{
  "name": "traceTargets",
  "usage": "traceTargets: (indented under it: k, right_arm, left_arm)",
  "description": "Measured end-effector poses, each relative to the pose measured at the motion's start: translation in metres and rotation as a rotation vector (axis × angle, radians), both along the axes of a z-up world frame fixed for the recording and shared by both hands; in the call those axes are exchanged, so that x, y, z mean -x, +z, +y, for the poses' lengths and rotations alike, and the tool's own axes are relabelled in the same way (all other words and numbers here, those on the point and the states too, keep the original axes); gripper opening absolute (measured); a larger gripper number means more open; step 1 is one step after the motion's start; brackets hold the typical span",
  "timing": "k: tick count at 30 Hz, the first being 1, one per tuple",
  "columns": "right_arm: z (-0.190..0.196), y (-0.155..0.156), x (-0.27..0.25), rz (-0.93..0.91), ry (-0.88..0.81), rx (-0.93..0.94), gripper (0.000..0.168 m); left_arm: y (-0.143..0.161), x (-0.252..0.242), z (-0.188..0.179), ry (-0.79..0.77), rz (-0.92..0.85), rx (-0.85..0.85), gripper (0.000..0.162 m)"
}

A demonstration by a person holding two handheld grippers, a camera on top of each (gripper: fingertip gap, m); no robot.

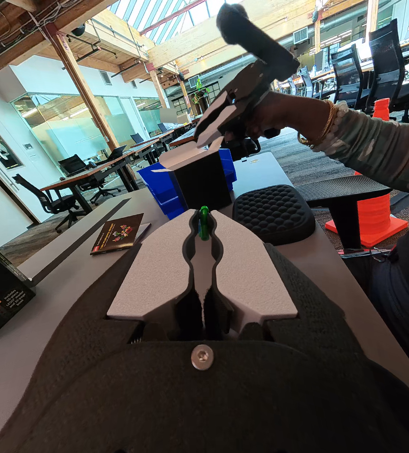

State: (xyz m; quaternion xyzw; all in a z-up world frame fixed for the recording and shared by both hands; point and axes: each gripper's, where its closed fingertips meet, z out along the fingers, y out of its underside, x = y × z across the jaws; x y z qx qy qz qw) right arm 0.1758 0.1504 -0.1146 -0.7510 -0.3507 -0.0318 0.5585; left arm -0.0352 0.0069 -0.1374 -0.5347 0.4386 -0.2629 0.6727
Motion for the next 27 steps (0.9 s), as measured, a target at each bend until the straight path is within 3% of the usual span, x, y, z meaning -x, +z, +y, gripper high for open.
traceTargets:
  k: [2, 4, 7, 9, 15, 27]
  right_arm:
    - [-0.013, 0.008, 0.025, 0.125, 0.126, 0.008, 0.028]
    - [-0.04, 0.012, 0.069, 0.331, 0.363, 0.117, 0.025]
    - [-0.099, 0.008, 0.137, 0.628, 0.757, 0.428, 0.022]
    - [-0.127, -0.003, 0.166, 0.706, 0.892, 0.638, 0.022]
    - [-0.148, -0.021, 0.206, 0.831, 0.978, 0.931, 0.02]
    - [-0.148, -0.032, 0.212, 0.832, 1.001, 0.971, 0.007]
  left_arm:
    - [0.001, 0.0, 0.0, 0.002, -0.002, -0.01, 0.007]
    - [0.003, -0.001, -0.001, -0.001, -0.007, -0.026, 0.007]
    - [0.003, -0.001, -0.002, 0.005, 0.005, -0.053, 0.007]
    - [0.001, -0.003, -0.002, 0.014, 0.03, -0.066, 0.007]
    - [-0.003, -0.007, -0.004, 0.014, 0.082, -0.11, 0.007]
    - [-0.011, -0.013, -0.005, 0.01, 0.141, -0.121, 0.008]
